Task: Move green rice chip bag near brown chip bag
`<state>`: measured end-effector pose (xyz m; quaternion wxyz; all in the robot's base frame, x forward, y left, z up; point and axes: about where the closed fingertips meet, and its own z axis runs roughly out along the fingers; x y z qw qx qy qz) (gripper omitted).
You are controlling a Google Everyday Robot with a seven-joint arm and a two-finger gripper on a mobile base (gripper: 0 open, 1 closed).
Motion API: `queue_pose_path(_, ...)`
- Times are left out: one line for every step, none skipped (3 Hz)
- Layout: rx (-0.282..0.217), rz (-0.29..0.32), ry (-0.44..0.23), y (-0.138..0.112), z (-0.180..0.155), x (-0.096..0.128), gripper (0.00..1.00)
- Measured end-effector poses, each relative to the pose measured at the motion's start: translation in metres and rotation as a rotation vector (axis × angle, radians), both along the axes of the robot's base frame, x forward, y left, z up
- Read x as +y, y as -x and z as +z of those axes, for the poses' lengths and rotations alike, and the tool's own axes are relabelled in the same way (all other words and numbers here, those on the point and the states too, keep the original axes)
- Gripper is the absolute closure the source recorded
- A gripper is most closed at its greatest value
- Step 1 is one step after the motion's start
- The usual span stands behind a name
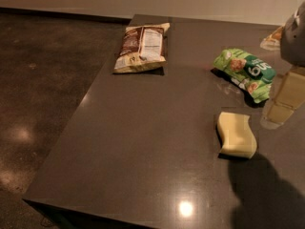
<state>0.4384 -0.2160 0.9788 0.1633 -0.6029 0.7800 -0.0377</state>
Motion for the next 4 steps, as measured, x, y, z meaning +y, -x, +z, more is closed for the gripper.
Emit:
queue_pose_path(-0.006,-0.010,0.005,-0.003,0.001,0.000,0.00)
queue_pose_path(-0.006,-0.010,0.005,-0.004,0.001,0.000,0.00)
queue_pose_path(-0.004,-0.086,-0.002,-0.028,-0.004,-0.009,0.00)
queue_pose_path(0.006,-0.252,-0.019,-0.077,-0.018,-0.033,0.00)
